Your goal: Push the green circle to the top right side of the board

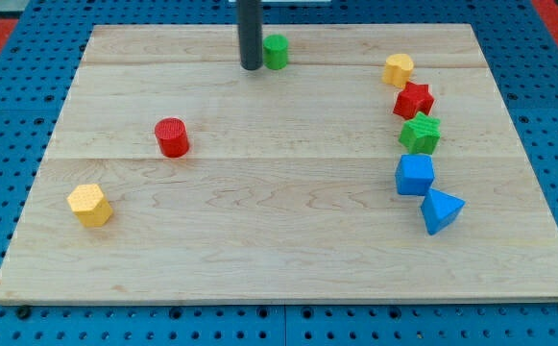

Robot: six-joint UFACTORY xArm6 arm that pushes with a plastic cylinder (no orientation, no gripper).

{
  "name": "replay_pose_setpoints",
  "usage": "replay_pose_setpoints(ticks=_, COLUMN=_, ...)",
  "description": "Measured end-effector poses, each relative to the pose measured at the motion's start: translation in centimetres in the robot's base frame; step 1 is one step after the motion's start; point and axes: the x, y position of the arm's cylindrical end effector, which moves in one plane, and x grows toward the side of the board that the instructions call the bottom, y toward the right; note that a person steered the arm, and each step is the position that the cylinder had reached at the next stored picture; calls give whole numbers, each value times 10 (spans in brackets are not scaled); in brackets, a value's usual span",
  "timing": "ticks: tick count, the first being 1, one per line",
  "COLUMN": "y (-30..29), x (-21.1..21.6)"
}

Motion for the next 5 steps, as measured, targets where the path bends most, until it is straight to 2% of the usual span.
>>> replay_pose_setpoints(ticks=1, y=9, x=-24)
replay_pose_setpoints(ticks=2, y=81, x=-26)
replay_pose_setpoints(ticks=4, y=95, x=19)
replay_pose_setpoints(ticks=5, y=120, x=12)
